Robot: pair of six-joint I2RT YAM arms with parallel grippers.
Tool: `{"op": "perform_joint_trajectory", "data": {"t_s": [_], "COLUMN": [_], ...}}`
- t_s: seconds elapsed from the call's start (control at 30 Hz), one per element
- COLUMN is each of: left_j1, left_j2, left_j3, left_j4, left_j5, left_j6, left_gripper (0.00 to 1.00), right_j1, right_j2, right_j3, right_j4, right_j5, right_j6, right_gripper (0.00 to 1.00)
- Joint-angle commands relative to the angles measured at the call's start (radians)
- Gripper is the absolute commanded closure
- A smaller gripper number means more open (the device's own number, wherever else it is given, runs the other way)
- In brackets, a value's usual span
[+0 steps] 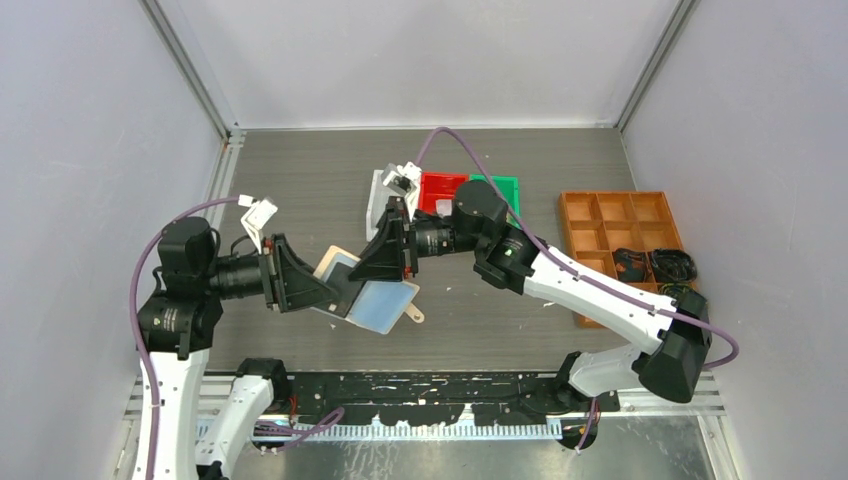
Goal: Take the credit cards out of the card holder
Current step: Remove the credit card from the card holder.
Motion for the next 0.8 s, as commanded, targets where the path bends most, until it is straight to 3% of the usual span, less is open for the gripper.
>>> {"op": "perform_joint_trajectory", "data": {"t_s": [0.0, 0.13, 0.27, 0.33, 0.57, 0.77], "left_j1": [-0.004, -0.004, -0.004, -0.004, -0.003, -0.003], "left_j2": [-0.023, -0.046, -0.045, -0.037, -0.014, 0.028], "left_j3": [-0.027, -0.071, -0.085, -0.068, -0.026, -0.019], "left_j4": [0.228, 0.346, 0.335, 0.272, 0.154, 0.182], "left_j5": [-0.015, -0.017, -0.034, -0.083, -0.319, -0.326], "left_j6": [-0.189, -0.291, -0.279, -0.22, -0.108, -0.127], "left_gripper": [0.63, 0.79, 0.89, 0.92, 0.96, 0.97], "right_j1": [-0.005, -0.005, -0.013, -0.035, -0.128, -0.126], "right_j2": [-0.034, -0.019, -0.021, -0.045, -0.205, -0.181], "right_j3": [0.009, 0.009, 0.012, 0.013, -0.02, -0.082], "right_j4": [0.145, 0.169, 0.156, 0.13, -0.009, 0.034], "right_j5": [0.02, 0.029, 0.083, 0.142, 0.388, 0.268], "right_j6": [0.053, 0.074, 0.086, 0.098, 0.178, 0.392], "right_gripper": [0.99, 0.94, 0.47, 0.35, 0.27, 0.31]}}
